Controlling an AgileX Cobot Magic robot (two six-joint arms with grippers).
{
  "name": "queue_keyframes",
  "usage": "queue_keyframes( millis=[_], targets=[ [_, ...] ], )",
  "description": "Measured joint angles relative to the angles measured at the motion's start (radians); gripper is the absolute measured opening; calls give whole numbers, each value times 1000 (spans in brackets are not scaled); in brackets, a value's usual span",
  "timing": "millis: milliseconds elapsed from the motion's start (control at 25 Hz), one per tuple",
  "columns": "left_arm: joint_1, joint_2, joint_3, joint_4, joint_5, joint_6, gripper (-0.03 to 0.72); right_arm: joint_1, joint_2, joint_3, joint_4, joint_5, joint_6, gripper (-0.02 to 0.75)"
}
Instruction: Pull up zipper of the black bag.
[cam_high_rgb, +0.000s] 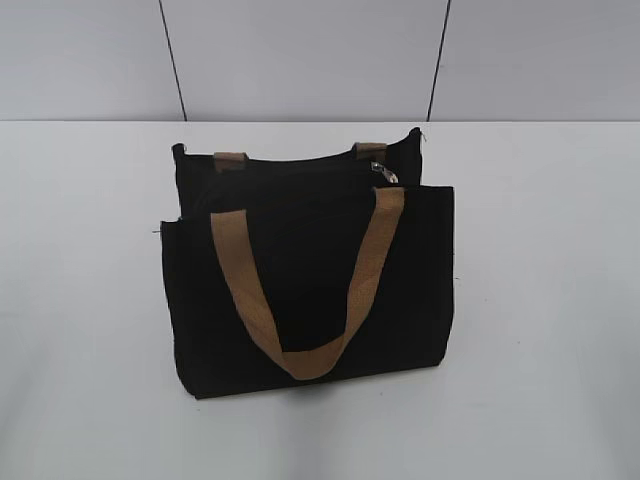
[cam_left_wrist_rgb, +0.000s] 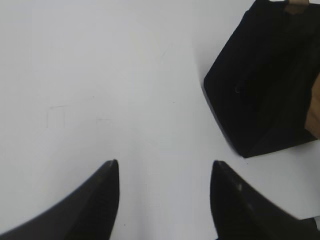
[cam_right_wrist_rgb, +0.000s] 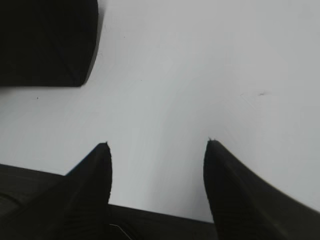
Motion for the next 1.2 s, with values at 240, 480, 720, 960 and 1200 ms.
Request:
queue_keyframes(
  millis=[240,480,720,960,1200],
  targets=[
    [0,0,0,-15,27,-2,435,0,-100,0,-68,99,12,440],
    [0,-36,0,-19,63,-2,435,0,-215,19,-96,90,13,434],
    [0,-159,1,-32,80,-2,435,0,-272,19,-97,88,19,433],
    [0,-306,20,-64,118,-15,426,52,-272,19,-98,88,24,433],
    [0,-316,20,-63,117,-33,400,140,-282,19,-99,88,24,433]
  ],
)
